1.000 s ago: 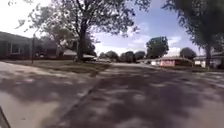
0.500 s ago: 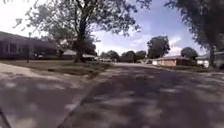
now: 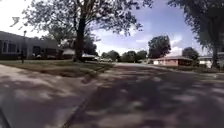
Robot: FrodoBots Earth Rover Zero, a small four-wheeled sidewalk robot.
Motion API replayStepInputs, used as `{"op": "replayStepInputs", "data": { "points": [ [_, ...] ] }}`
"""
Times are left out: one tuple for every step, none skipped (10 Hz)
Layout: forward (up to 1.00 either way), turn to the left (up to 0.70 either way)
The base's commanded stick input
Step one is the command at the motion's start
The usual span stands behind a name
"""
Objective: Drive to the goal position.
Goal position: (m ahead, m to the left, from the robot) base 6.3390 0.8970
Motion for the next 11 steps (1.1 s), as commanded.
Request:
{"op": "replayStepInputs", "data": {
  "points": [
    [1.0,-0.4],
    [1.0,-0.26],
    [1.0,-0.09],
    [1.0,0.0],
    [1.0,0.0],
    [1.0,0.0],
    [1.0,0.0],
    [1.0,0.0],
    [1.0,0.0],
    [1.0,0.0],
    [1.0,0.0]
  ]
}}
